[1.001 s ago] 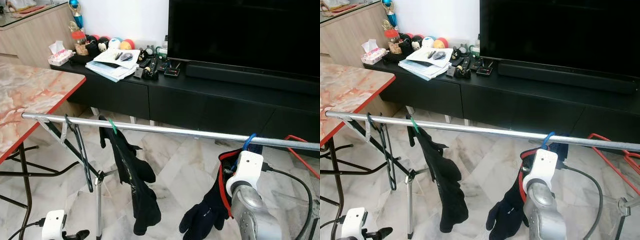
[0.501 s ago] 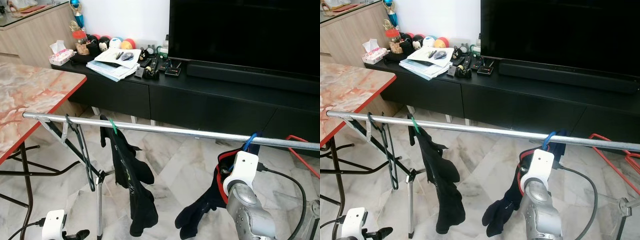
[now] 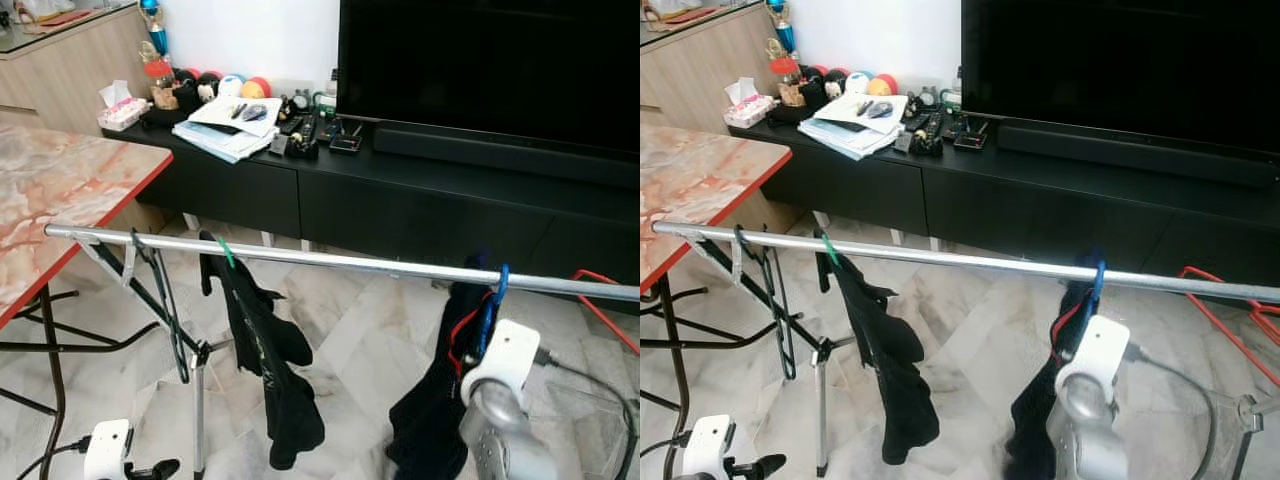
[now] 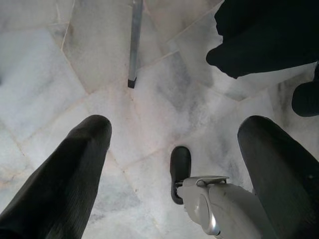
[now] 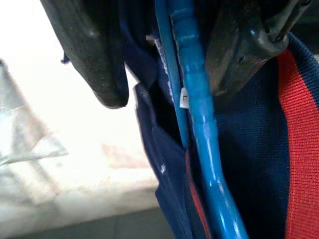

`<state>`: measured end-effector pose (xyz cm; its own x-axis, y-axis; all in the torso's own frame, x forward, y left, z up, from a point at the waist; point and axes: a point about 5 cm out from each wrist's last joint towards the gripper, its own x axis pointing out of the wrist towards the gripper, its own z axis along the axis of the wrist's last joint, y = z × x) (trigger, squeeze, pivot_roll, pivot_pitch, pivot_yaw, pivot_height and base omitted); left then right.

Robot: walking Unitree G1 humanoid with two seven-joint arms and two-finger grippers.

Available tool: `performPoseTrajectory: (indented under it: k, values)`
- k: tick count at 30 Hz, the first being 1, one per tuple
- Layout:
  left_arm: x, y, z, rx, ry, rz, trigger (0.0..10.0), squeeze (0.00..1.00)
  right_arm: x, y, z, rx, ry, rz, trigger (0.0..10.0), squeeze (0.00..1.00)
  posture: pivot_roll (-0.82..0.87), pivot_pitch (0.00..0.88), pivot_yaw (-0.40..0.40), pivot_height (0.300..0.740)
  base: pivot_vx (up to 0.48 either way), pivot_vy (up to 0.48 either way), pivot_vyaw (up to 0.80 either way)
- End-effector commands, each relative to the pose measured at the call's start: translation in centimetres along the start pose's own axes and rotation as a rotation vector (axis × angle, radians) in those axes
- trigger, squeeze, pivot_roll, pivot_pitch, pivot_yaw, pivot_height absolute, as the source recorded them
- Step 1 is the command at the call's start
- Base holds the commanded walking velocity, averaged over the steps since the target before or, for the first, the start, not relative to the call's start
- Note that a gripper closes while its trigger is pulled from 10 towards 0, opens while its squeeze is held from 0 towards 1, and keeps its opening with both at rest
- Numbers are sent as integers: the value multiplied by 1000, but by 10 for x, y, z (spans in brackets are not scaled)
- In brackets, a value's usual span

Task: Hang hanger

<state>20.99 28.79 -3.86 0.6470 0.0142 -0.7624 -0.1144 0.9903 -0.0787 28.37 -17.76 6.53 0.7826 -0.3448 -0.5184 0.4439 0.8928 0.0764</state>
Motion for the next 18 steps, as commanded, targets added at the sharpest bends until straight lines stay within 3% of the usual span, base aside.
performPoseTrajectory:
  k: [1, 8, 14, 18]
  values:
    - [-3, 6, -5, 6, 30, 12, 10000, 0, 1, 3, -8, 15, 50, 32, 10000, 0, 41, 101, 63, 740, 0, 0, 0]
    - [-3, 6, -4, 6, 29, 14, 10000, 0, 7, 8, -6, -7, 66, 85, 10000, 0, 43, 100, 62, 740, 0, 0, 0]
    - [-3, 7, -4, 12, 32, 16, 10000, 0, 7, 31, 0, -49, 52, 292, 10000, 0, 40, 102, 70, 740, 0, 0, 0]
    - [-3, 8, -4, 12, 31, 16, 10000, 0, 11, 32, 13, -78, -17, 271, 10000, 0, 45, 102, 69, 740, 0, 0, 0]
